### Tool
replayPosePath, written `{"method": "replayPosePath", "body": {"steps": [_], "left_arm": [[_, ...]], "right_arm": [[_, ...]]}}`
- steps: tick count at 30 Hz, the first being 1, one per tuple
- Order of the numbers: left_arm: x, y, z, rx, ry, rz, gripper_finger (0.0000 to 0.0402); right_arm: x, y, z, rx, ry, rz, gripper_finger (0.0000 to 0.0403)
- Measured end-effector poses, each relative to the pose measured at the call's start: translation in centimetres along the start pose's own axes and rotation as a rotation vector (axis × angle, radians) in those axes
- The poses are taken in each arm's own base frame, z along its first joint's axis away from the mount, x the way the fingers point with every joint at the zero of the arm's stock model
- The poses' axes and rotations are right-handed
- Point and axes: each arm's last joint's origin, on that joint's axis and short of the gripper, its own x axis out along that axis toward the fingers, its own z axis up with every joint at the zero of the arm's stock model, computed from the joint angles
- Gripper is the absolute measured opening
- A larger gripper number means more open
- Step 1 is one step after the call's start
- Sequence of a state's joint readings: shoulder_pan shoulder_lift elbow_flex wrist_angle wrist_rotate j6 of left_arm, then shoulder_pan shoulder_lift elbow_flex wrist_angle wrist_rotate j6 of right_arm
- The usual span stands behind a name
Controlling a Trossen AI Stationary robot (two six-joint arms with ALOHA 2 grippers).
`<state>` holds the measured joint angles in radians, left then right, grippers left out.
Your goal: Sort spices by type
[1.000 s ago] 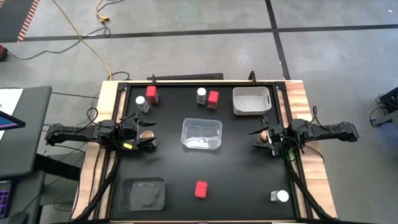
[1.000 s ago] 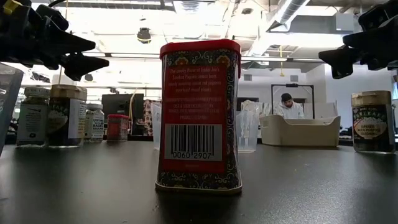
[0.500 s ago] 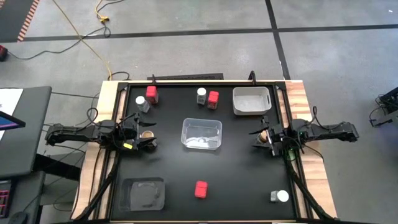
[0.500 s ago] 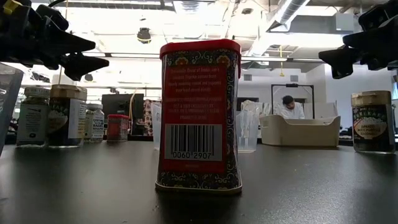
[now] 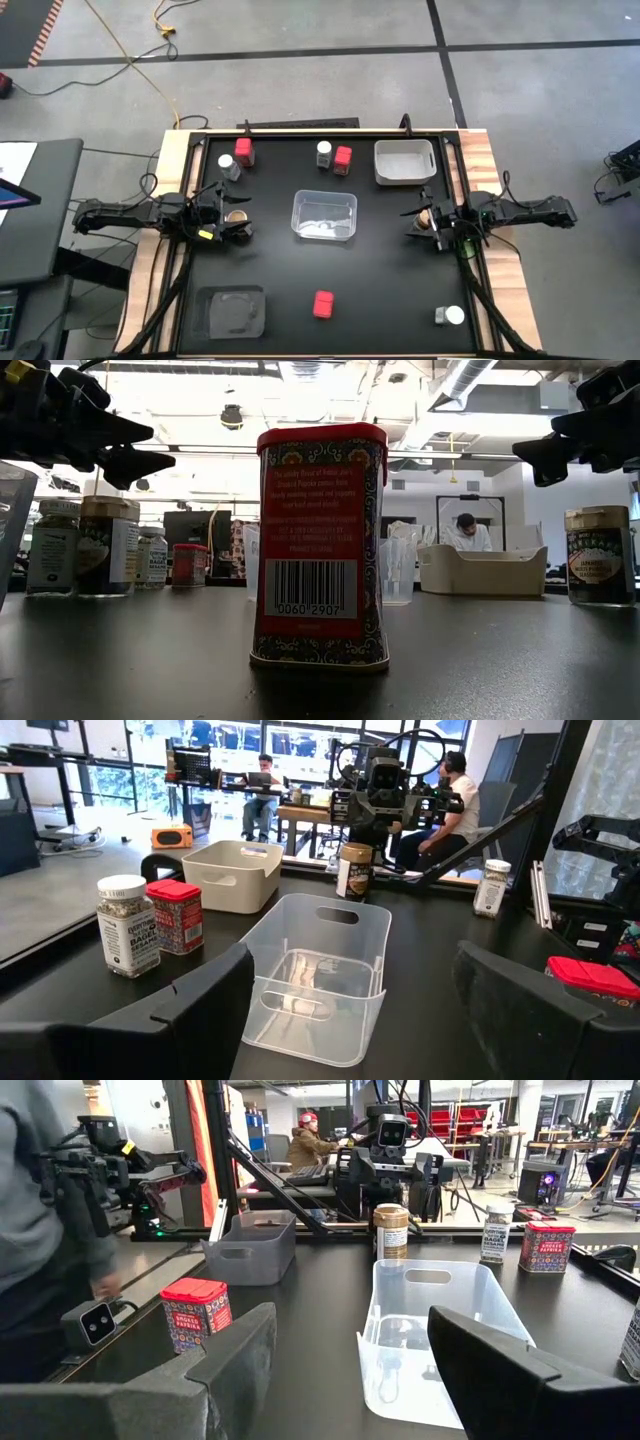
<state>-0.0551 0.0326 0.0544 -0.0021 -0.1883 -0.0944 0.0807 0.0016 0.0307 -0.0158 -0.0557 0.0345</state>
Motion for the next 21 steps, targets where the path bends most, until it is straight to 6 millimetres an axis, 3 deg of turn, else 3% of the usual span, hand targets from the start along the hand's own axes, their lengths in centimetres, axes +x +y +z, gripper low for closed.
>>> {"method": "replayPosePath", "body": {"steps": [13,21], "left_arm": [[0.00,0.00,0.01,0.000,-0.001,0.000,0.0327],[0.00,0.00,0.01,0.000,-0.001,0.000,0.0327]], "right_arm": [[0.00,0.00,0.00,0.000,0.000,0.000,0.0291],[-0.02,-0.32,0.00,-0.093,0.002,-0.051,0.0291]]}}
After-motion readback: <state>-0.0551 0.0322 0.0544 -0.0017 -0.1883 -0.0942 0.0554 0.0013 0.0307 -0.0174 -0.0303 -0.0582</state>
